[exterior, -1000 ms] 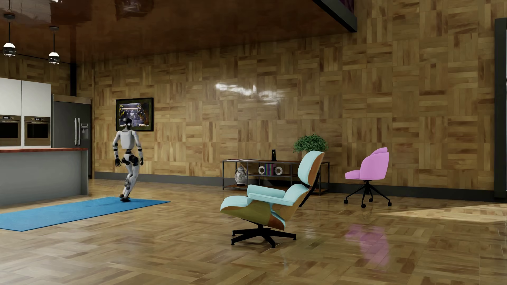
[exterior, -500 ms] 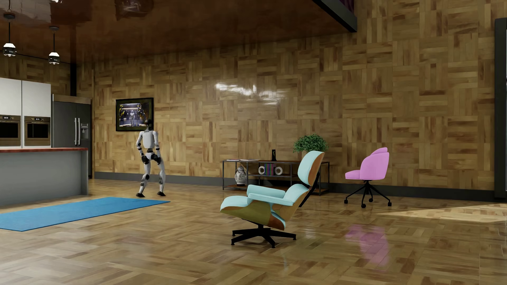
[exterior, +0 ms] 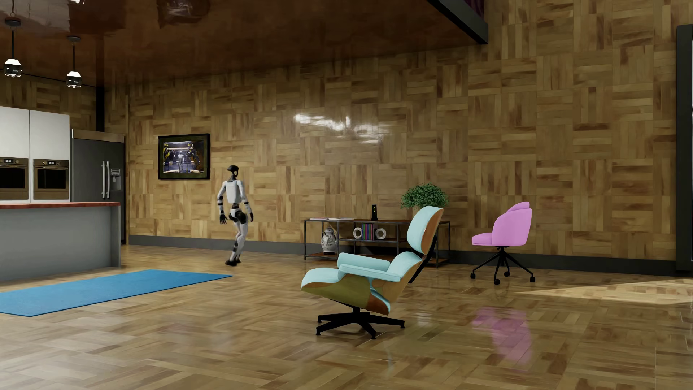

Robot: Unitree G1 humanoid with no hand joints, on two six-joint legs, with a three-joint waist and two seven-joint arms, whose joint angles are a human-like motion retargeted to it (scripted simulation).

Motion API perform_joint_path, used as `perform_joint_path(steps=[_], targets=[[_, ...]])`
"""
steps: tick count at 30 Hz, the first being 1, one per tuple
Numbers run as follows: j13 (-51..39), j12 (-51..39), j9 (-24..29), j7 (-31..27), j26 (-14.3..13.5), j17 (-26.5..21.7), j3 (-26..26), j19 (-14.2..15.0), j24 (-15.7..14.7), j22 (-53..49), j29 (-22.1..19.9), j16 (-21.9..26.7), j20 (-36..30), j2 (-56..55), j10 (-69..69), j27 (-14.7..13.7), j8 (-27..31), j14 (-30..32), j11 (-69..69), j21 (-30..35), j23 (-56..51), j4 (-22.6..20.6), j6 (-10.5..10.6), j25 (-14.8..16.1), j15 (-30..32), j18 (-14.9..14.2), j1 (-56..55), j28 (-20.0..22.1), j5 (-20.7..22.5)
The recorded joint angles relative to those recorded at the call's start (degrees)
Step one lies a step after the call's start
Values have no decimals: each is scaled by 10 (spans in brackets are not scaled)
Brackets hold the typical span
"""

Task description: Approach the light pink officechair

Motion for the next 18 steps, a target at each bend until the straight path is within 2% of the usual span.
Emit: perform_joint_path(steps=[1, 2, 3, 4, 5, 6, 7, 9, 11, 13, 15, 16, 17, 18], targets=[[-7, 15, -3, 0, 0, -9, 11, 0, 0, 1, 0, -1, -4, 28, 19, 0, 0, 41, 10, -13, -16, 15, 3, 0, -40, 0, -10, 0, -1], [-10, 28, 5, 0, 0, -15, 25, 0, 0, -1, 0, -1, 2, 62, 70, 0, 0, -29, 33, -17, -29, 21, 3, 0, -60, 0, 6, 0, -1], [-14, 20, 5, 0, 0, -12, 39, 0, 0, 12, 0, 1, -14, 51, 90, 0, 0, -118, 81, -27, -32, 6, -9, 0, -35, 0, 17, 0, -11], [-20, 5, 9, 0, 0, 9, 53, 0, 0, 25, 0, 1, -21, 22, 113, 0, 0, -179, 145, -49, -18, 9, -20, 0, 37, 0, 34, 0, -21], [-32, -17, 20, 0, 0, 16, 53, 0, 0, 32, 0, 13, -27, -8, 116, 0, 0, -211, 184, -20, -24, 22, -30, 0, 128, 0, 59, 0, -29], [-39, -32, 21, 0, 0, 29, 34, 0, 0, 40, 0, 21, -22, -40, 103, 0, 0, -234, 203, 2, -13, 28, -41, 0, 190, 0, 81, 0, -44], [-31, -38, 19, 0, 0, 34, 14, 0, 0, 29, 0, 25, 1, -83, 91, 0, 0, -249, 215, 10, -25, 44, -43, 0, 207, 0, 104, 0, -55], [-8, -44, 9, 0, 0, 40, -12, 0, 0, -1, 0, 26, 5, -166, 78, 0, 0, -286, 206, 44, -14, 70, -33, 0, 180, 0, 157, 0, -75], [22, -40, 8, 0, 0, 42, -53, 0, 0, -42, 0, 25, 15, -221, 66, 0, 0, -322, 147, 66, 22, 77, -22, 0, 168, 0, 215, 0, -107], [55, -49, 0, 0, 0, 36, -85, 0, 0, -72, 0, 19, 10, -275, 44, 0, 0, -347, 61, 70, 47, 64, -8, 0, 141, 0, 277, 0, -123], [82, -69, -4, 0, 0, 25, -119, 0, 0, -95, 0, 23, 11, -317, 27, 0, 0, -376, 6, 94, 81, 42, -2, 0, 58, 0, 323, 0, -137], [93, -87, 0, 0, 0, 20, -145, 0, 0, -103, 0, 27, -5, -336, 31, 0, 0, -390, 3, 112, 99, 41, 5, 0, 59, 0, 335, 0, -149], [109, -103, 4, 0, 0, 17, -170, 0, 0, -114, 0, 33, -8, -365, 41, 0, 0, -393, 26, 105, 109, 47, 14, 0, 149, 0, 347, 0, -156], [112, -113, 15, 0, 0, 14, -189, 0, 0, -113, 0, 35, -10, -389, 43, 0, 0, -373, 79, 125, 130, 56, 27, 0, 223, 0, 371, 0, -152]])
